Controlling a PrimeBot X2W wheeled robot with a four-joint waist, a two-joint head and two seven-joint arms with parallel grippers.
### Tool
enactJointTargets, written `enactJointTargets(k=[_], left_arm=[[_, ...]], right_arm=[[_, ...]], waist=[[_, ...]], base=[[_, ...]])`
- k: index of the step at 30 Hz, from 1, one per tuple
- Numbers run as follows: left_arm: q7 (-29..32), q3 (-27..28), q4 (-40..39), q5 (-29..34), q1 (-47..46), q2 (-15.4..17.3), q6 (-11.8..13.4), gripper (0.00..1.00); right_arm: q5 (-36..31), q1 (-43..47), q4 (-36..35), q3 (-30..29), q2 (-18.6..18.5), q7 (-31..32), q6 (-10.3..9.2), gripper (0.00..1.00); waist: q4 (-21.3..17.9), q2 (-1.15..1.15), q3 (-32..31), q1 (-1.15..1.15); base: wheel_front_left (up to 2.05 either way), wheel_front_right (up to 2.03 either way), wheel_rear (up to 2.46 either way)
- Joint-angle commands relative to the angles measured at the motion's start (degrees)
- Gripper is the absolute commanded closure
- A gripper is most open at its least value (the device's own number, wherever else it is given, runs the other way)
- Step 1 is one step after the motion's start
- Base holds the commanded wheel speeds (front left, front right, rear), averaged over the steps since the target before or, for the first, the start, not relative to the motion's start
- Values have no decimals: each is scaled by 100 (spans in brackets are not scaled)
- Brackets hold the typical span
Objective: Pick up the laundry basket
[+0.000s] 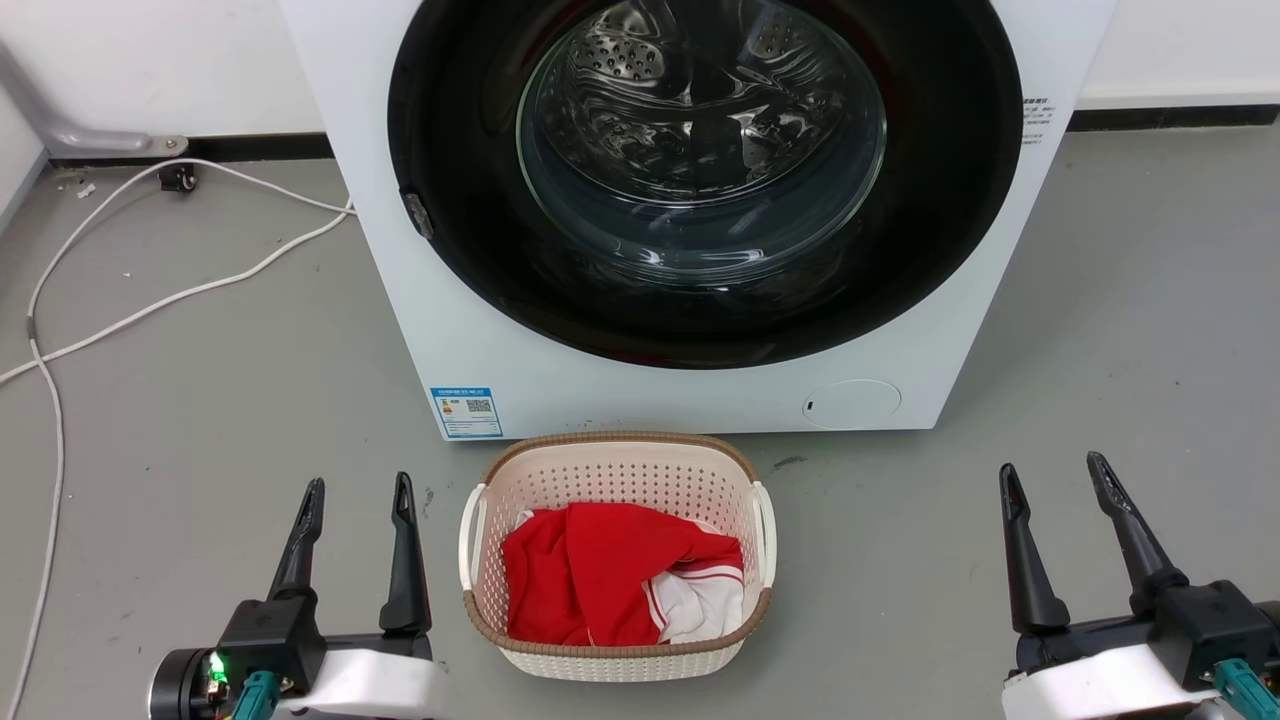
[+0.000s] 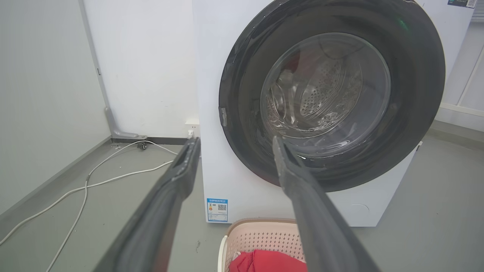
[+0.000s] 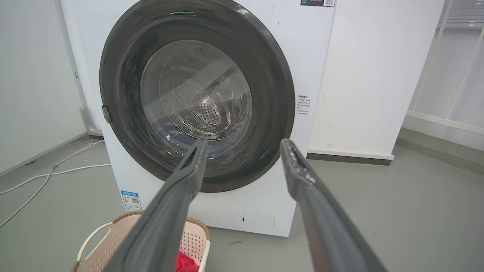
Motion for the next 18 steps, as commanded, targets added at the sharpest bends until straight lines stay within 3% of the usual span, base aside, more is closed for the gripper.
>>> enactJointTargets(k=[1,18], left_arm=[[-16,14,-10,15,62,15,15,0],[-16,48,41,35,66,15,13,0]], right_arm=[[6,66,4,6,-18,-12,-2,0],[97,39,55,22,-18,-12,-2,0]], waist=[[-1,0,-3,0],[-11,0,8,0]], base=[[0,0,0],[0,0,0]])
